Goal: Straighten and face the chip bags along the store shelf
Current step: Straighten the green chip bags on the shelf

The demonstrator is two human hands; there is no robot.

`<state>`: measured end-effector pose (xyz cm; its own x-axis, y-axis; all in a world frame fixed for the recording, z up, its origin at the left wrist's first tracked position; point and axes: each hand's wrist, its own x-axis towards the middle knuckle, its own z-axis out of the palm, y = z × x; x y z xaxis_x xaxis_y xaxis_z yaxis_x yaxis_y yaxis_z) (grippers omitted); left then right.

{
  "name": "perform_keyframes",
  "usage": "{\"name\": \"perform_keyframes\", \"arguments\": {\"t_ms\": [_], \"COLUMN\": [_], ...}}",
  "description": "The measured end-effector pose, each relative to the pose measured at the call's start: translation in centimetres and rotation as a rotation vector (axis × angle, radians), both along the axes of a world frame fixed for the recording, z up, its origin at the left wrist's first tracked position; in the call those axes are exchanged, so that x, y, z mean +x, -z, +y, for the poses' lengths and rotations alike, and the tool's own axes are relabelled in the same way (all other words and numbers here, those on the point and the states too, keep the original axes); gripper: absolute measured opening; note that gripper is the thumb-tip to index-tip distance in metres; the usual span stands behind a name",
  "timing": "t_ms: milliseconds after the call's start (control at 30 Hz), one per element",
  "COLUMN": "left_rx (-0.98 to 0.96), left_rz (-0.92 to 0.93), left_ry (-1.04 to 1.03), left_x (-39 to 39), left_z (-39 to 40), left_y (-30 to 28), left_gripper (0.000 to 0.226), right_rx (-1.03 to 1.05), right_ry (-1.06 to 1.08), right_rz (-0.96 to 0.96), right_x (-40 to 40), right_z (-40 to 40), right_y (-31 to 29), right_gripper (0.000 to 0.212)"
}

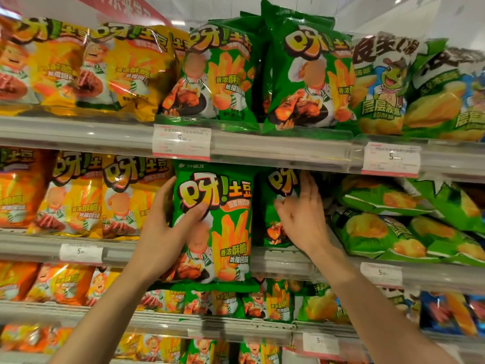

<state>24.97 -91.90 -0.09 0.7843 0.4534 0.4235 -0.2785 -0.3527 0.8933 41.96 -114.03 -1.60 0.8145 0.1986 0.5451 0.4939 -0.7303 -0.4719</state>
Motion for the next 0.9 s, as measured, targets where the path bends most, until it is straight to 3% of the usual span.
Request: {"name": "perform_keyframes", "arguments": {"t_ms": [200, 433, 600, 700, 800, 900], "left_rx": [-0.02, -0.033, -0.016, -0.006, 0.013, 0.033], "left_rz": [-0.002, -0.002, -0.005, -0.006, -0.009, -0.01], "left_ry": [0.005, 0.023, 0.014, 0.01, 0.011, 0.012], "left_x": [0.1, 0.0, 0.0, 0.0, 0.2, 0.6], "left_z": [-0.3, -0.2, -0.2, -0.3, -0.6, -1.3], "left_y": [0.4, 0.3, 0.4, 0.7, 0.9, 1.2], "left_gripper": [0.072, 0.071, 0.072, 0.07, 0.072, 0.073], "right_rx": [0.058, 0.285, 0.128, 0.208, 0.389, 0.379], "right_ry": [0.138, 0.126, 0.094, -0.009, -0.087, -0.095], "right_rz": [0.249, 0.159, 0.176, 0.236, 0.279, 0.306], "right_x": [1.2, 2.6, 3.8, 3.9, 3.0, 2.1], "right_z": [-0.8, 1.2, 3.4, 2.3, 0.5, -0.5], "right_y": [2.6, 1.6, 2.1, 1.9, 1.2, 0.5], "right_gripper": [0.121, 0.103, 0.11, 0.112, 0.095, 0.078]}}
